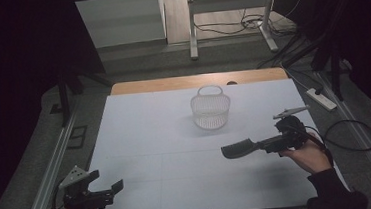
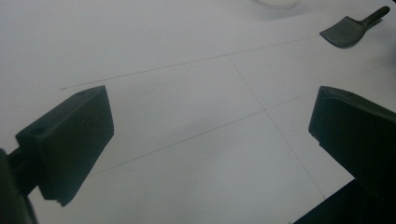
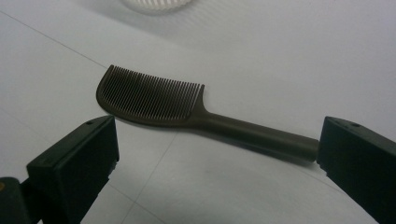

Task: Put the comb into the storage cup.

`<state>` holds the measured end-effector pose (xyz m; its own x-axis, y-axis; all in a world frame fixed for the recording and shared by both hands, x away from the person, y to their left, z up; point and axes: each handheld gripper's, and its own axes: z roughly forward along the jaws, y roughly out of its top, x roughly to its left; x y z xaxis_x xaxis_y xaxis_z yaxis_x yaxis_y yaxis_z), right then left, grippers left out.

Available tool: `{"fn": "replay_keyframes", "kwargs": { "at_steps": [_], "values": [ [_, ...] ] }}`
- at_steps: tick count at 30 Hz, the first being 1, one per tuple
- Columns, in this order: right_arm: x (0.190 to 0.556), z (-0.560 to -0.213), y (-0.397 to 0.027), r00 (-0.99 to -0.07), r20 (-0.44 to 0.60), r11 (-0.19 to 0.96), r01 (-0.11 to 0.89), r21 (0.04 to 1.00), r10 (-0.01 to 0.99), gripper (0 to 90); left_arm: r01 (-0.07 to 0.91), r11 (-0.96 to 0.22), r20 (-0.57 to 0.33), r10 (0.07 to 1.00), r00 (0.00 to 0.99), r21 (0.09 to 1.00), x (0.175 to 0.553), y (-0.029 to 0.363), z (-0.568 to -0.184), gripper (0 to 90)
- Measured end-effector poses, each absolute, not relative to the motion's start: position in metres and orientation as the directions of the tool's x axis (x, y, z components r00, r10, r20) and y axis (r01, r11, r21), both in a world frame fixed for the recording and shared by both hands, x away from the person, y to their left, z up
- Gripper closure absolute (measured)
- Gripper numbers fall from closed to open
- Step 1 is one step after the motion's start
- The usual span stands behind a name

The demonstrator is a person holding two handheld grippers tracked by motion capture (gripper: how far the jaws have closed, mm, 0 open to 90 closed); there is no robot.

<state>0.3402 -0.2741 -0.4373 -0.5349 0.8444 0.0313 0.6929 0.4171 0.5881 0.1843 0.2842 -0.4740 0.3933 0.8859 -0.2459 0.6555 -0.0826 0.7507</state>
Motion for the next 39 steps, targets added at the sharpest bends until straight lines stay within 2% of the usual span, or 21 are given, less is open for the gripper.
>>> {"fn": "replay_keyframes", "kwargs": {
  "at_steps": [36,38,39],
  "values": [
    [0.389,-0.452,-0.257,-0.516,-0.009,0.445,0.729,0.520,0.856,0.0,0.660,-0.082,-0.252,0.883,0.395,0.747,0.186,0.284,-0.474,0.7],
    [0.391,-0.452,-0.256,-0.515,-0.008,0.444,0.731,0.519,0.857,2.3,0.660,-0.081,-0.253,0.883,0.395,0.747,0.186,0.284,-0.474,0.7],
    [0.392,-0.452,-0.256,-0.525,-0.006,0.451,0.724,0.522,0.851,7.2,0.660,-0.081,-0.253,0.883,0.395,0.747,0.186,0.284,-0.474,0.8]
  ]
}}
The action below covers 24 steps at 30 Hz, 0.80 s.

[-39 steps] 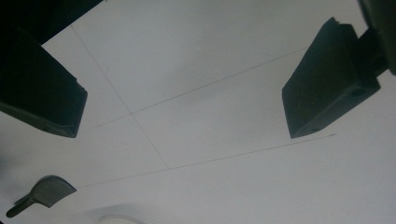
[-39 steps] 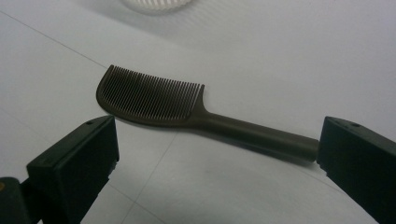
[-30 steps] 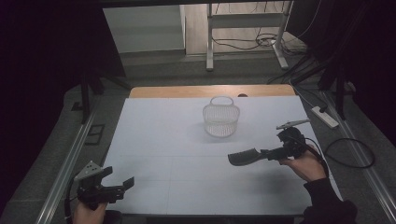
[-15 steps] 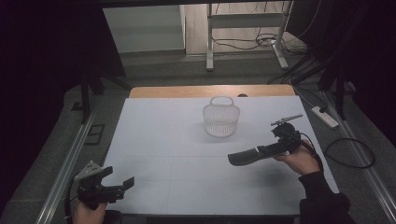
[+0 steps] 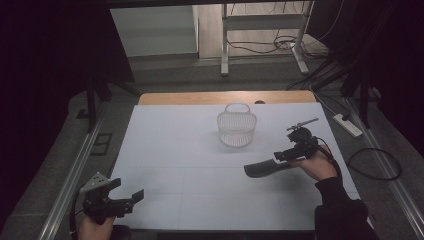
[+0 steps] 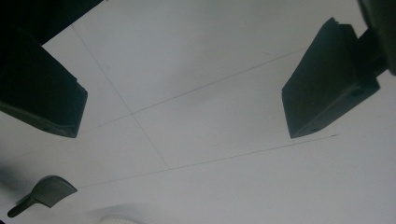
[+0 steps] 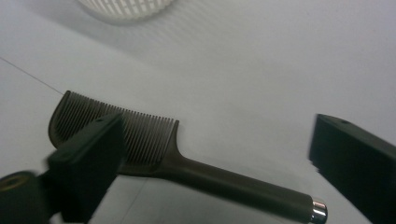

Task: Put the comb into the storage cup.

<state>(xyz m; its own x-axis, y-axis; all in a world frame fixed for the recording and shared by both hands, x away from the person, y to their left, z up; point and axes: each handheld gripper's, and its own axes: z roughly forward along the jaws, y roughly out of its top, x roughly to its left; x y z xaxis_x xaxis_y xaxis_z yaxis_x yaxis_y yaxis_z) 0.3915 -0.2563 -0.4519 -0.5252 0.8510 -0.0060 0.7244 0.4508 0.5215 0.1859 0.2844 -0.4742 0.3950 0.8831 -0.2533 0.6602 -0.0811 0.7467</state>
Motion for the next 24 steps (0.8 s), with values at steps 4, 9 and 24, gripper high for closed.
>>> {"fn": "replay_keyframes", "kwargs": {
  "at_steps": [4,9,24],
  "values": [
    [0.393,-0.450,-0.255,-0.550,-0.007,0.468,0.704,0.533,0.835,25.4,0.660,-0.082,-0.253,0.883,0.395,0.746,0.186,0.284,-0.474,0.8],
    [0.396,-0.449,-0.253,-0.585,-0.019,0.509,0.689,0.516,0.811,52.6,0.661,-0.081,-0.254,0.883,0.395,0.746,0.186,0.284,-0.474,0.8],
    [0.407,-0.454,-0.248,-0.647,-0.049,0.575,0.638,0.513,0.761,89.4,0.663,-0.085,-0.254,0.882,0.397,0.744,0.187,0.284,-0.474,1.1]
  ]
}}
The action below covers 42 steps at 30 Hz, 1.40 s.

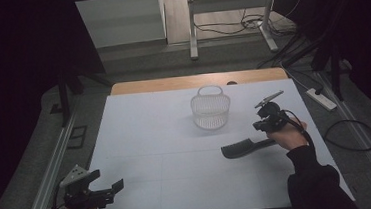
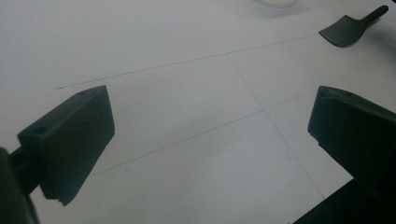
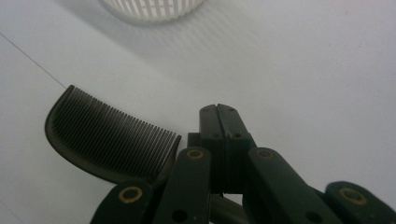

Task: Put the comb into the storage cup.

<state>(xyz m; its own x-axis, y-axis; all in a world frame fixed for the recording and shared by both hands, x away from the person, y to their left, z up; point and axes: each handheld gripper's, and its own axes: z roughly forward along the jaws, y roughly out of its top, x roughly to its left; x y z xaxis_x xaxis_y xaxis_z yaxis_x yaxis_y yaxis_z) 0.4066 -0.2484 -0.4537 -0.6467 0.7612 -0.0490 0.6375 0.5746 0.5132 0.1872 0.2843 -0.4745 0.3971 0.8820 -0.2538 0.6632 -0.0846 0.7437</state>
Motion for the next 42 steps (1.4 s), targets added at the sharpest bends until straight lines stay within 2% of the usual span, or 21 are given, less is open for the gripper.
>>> {"fn": "replay_keyframes", "kwargs": {
  "at_steps": [22,42],
  "values": [
    [0.411,-0.493,-0.257,-0.610,-0.064,0.577,0.704,0.413,0.790,89.4,0.663,-0.085,-0.256,0.880,0.400,0.743,0.187,0.284,-0.474,1.3],
    [0.397,-0.494,-0.266,-0.616,-0.033,0.578,0.717,0.391,0.787,89.4,0.666,-0.085,-0.259,0.878,0.401,0.741,0.188,0.284,-0.475,1.7]
  ]
}}
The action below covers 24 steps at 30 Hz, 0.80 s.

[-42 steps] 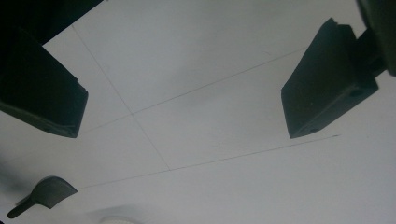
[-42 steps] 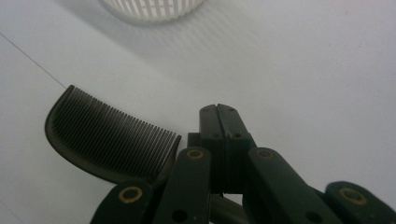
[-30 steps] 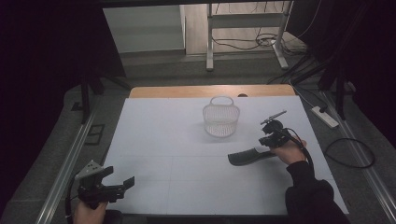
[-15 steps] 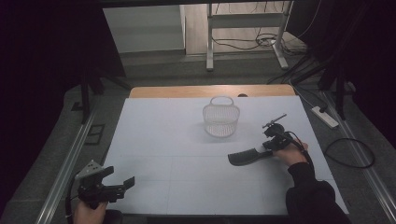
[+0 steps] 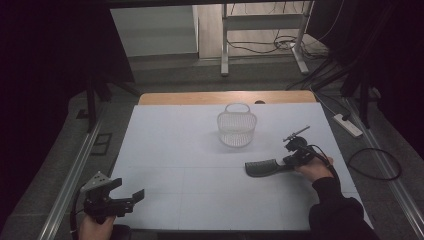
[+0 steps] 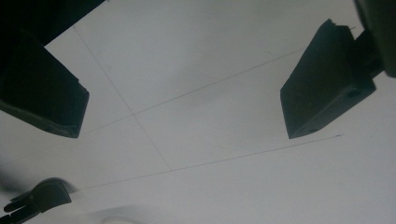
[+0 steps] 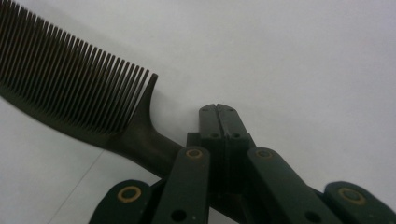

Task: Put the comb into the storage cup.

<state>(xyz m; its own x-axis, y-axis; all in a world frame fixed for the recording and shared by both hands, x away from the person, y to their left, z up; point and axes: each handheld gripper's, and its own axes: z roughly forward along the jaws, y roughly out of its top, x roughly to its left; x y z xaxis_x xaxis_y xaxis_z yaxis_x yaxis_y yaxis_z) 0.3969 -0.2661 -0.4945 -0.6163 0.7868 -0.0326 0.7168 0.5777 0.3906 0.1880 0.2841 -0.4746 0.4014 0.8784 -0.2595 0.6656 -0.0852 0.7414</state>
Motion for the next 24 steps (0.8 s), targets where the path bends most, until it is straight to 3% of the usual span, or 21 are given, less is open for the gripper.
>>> {"fn": "replay_keyframes", "kwargs": {
  "at_steps": [24],
  "values": [
    [0.356,-0.494,-0.294,-0.637,-0.014,0.590,0.704,0.395,0.770,89.4,0.668,-0.084,-0.262,0.878,0.401,0.740,0.189,0.284,-0.475,2.1]
  ]
}}
